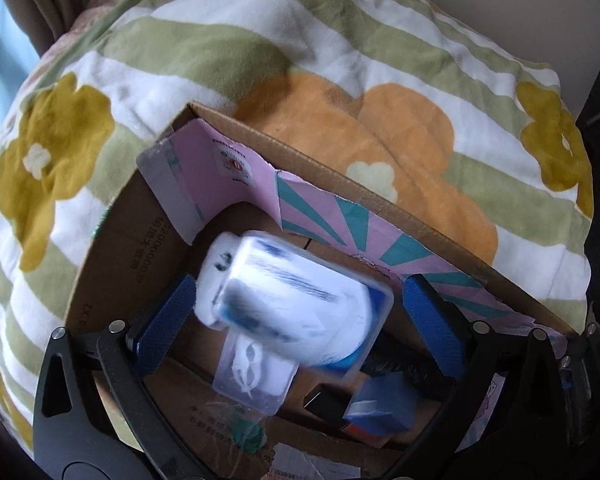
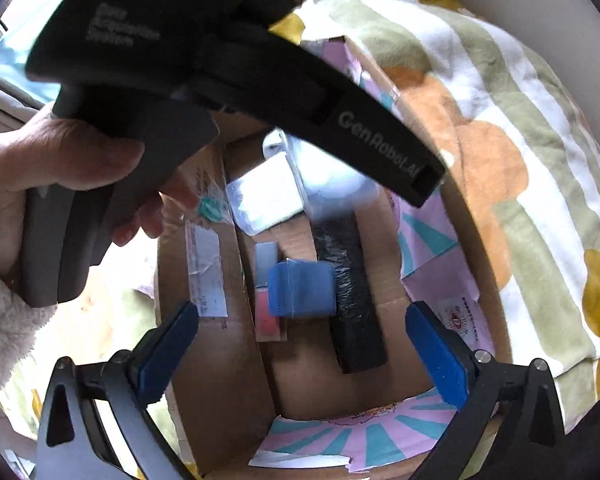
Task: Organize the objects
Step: 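Open both tools to drop the floss-pick box and blue box inside, then move both tools back toward the tissue pack and pink sponge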
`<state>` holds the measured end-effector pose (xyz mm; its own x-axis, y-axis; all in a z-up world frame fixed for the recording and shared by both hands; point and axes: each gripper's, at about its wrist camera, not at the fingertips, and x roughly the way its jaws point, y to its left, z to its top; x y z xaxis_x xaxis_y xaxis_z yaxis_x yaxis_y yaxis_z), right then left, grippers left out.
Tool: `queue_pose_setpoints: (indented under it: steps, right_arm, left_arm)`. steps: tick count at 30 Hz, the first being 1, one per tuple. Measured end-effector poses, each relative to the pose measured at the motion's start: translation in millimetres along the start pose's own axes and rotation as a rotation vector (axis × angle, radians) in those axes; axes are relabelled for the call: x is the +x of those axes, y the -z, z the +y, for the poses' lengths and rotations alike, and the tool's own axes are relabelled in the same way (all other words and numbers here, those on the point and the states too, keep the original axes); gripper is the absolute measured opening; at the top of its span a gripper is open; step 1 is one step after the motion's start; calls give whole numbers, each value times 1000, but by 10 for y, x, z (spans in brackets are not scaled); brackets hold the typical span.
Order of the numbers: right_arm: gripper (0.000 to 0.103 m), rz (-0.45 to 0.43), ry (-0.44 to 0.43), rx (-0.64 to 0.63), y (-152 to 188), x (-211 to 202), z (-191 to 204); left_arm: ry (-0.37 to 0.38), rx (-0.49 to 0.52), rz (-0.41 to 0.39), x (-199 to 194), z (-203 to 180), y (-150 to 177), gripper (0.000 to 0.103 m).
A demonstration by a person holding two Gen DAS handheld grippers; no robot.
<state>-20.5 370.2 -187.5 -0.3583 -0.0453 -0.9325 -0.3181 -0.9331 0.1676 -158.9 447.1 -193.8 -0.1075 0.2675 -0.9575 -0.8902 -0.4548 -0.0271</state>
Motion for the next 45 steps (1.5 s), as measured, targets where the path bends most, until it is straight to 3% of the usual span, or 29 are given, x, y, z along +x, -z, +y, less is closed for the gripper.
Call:
queue_pose_setpoints:
  steps: [14, 24, 34, 40, 45]
  right_arm:
    - [103, 20, 15, 47, 210, 35, -91]
    - [103, -17, 16, 10, -20, -276, 48]
    - [103, -58, 6, -85, 24, -826, 354]
    - [103, -82, -1, -151, -37, -1163, 597]
    - [103, -107, -13, -213, -87, -1403, 852]
  left_arm:
    - [-8, 2, -2, -149, -20, 57, 103]
    - [-33, -25, -37, -547, -37, 157, 103]
    - [-72, -131, -105, -1345, 105, 458, 103]
    - [-103, -242, -156, -1955, 254, 812, 103]
    - [-114, -392, -196, -2460, 463, 1266, 103]
